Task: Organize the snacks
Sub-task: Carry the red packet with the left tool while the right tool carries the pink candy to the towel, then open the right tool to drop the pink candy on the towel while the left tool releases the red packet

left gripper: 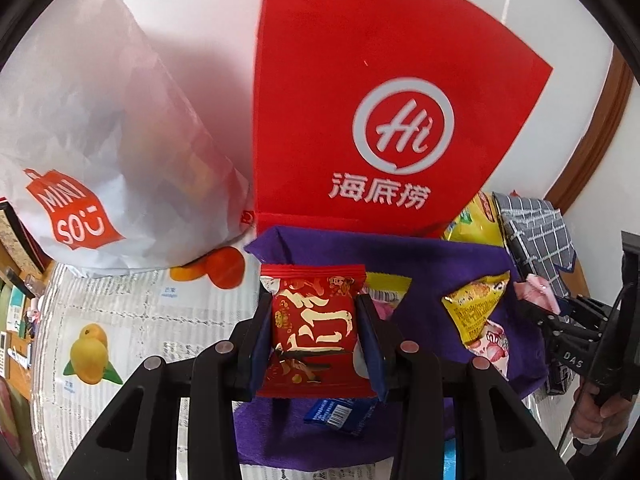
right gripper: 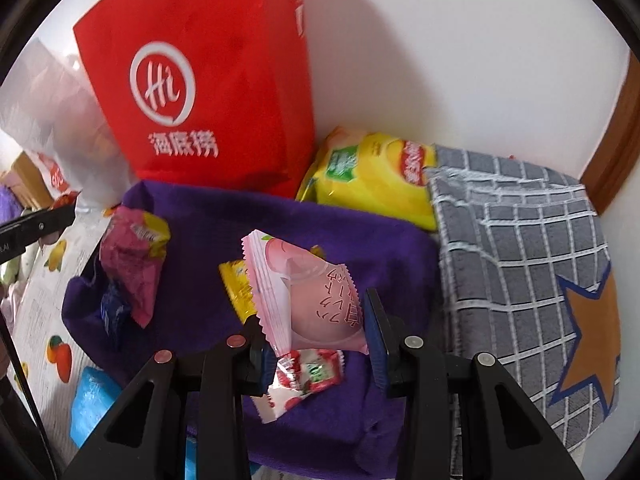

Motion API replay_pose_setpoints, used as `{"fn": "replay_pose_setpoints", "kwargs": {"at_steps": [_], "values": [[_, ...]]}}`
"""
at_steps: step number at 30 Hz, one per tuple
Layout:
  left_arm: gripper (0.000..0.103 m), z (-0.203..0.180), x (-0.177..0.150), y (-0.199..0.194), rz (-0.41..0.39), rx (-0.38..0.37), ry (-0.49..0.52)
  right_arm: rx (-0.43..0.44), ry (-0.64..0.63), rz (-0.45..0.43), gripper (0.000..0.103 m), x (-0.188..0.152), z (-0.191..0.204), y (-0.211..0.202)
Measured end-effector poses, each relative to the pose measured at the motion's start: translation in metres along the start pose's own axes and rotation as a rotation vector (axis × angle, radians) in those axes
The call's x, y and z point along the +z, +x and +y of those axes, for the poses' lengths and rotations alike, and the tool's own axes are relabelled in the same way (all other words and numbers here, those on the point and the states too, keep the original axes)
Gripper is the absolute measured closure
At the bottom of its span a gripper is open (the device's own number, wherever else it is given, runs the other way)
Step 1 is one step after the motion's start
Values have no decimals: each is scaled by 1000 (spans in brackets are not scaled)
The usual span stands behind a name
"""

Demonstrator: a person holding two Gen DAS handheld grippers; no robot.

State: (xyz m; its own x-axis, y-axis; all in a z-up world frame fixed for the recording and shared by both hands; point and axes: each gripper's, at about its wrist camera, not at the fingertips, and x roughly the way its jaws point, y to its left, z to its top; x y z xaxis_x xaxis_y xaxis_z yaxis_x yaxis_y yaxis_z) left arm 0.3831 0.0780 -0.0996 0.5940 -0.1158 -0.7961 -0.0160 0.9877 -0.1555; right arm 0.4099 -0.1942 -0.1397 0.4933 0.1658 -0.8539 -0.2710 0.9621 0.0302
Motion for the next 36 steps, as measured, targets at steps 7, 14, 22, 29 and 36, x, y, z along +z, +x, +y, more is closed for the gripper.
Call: {"fn": "replay_pose_setpoints", "kwargs": {"at_steps": [7,14,22,29,36], "values": [[65,-14,-6,14,53,-42,18,-23,-21,46,65,-4,6,12],[65,-32,-14,23,86,-68,51,-17,2,83,64,-5,2,25],[65,-35,-16,29,109,-78,50,-44,-17,98,62,-6,8,31],[65,-36,-16,29,112,-84,47,-46,-22,87,44,-3,10,24],[64,-38,-16,30,107,-92,45,-53,-26,35,41,-1,11,-2]]}}
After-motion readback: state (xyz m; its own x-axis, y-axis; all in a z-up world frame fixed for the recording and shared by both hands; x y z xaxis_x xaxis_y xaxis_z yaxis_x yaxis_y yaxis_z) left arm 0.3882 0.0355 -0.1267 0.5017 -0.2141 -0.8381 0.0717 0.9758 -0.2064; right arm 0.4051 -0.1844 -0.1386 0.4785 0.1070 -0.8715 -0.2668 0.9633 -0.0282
